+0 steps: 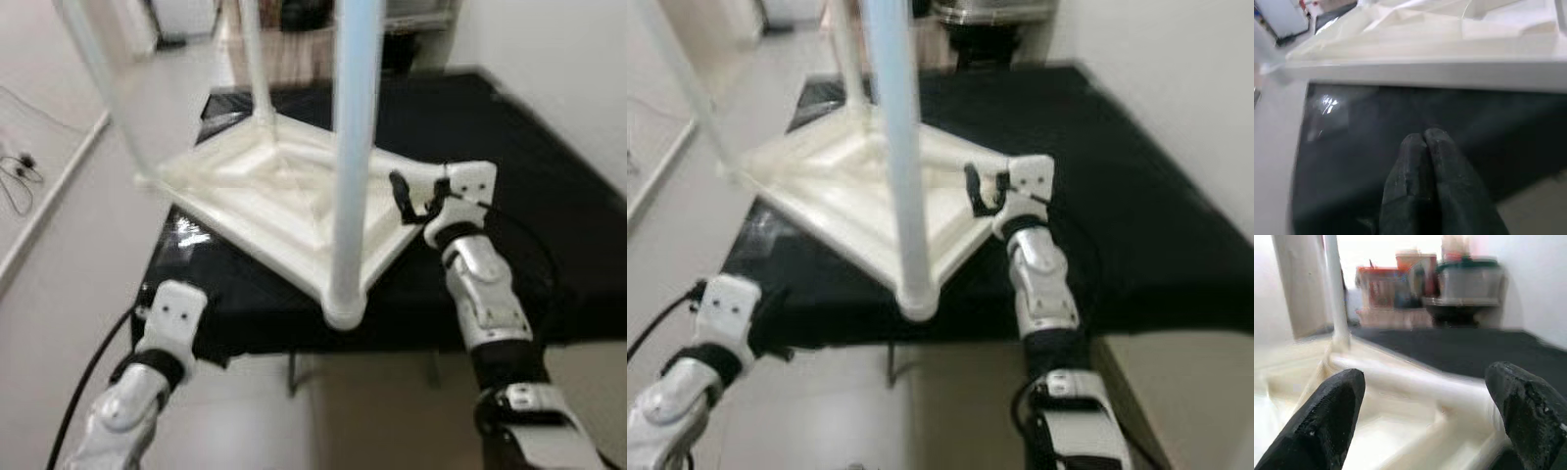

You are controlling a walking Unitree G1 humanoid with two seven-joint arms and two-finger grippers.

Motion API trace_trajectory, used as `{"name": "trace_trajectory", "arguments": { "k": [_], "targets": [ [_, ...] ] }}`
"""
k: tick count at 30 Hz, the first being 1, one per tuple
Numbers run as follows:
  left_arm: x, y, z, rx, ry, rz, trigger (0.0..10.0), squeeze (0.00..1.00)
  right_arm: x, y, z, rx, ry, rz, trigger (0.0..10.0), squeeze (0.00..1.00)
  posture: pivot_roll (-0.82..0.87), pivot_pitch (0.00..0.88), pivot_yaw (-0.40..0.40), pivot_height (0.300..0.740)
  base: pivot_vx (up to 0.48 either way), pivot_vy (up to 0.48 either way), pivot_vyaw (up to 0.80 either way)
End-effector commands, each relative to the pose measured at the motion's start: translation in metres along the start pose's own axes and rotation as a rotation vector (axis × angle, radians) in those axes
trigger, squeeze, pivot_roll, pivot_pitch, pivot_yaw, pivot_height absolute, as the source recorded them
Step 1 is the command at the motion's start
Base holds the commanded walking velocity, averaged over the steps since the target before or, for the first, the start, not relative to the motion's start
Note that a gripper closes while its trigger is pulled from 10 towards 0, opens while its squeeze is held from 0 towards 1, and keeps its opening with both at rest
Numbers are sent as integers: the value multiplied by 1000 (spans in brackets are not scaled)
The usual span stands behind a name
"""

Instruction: Building children table

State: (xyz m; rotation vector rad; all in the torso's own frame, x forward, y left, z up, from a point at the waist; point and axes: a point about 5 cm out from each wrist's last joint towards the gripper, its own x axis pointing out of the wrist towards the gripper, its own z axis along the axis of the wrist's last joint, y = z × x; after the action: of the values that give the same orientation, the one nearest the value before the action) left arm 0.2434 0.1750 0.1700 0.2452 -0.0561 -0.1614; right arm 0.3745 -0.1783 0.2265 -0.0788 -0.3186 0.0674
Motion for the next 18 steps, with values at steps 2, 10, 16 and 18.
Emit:
{"name": "trace_trajectory", "arguments": {
  "k": [2, 10, 16, 18],
  "targets": [
    [-1, 0, -5, -2, 19, -8, 10000, 0, -8, 2, -10, -15, 42, -10, 10000, 0, 95, 155, 11, 740, 0, 0, 0],
    [-3, -6, -11, 6, 10, -49, 10000, 0, -28, -4, -29, -71, 121, -71, 10000, 0, 85, 151, 0, 740, 0, 0, 0],
    [-5, -31, -19, -26, 7, -144, 10000, 0, -78, -10, -59, -172, 287, -141, 10000, 0, 60, 138, -6, 740, 0, 0, 0],
    [-7, -35, -22, -33, 12, -158, 10000, 0, -89, -6, -64, -170, 310, -127, 10000, 0, 60, 138, -6, 740, 0, 0, 0]
  ]
}}
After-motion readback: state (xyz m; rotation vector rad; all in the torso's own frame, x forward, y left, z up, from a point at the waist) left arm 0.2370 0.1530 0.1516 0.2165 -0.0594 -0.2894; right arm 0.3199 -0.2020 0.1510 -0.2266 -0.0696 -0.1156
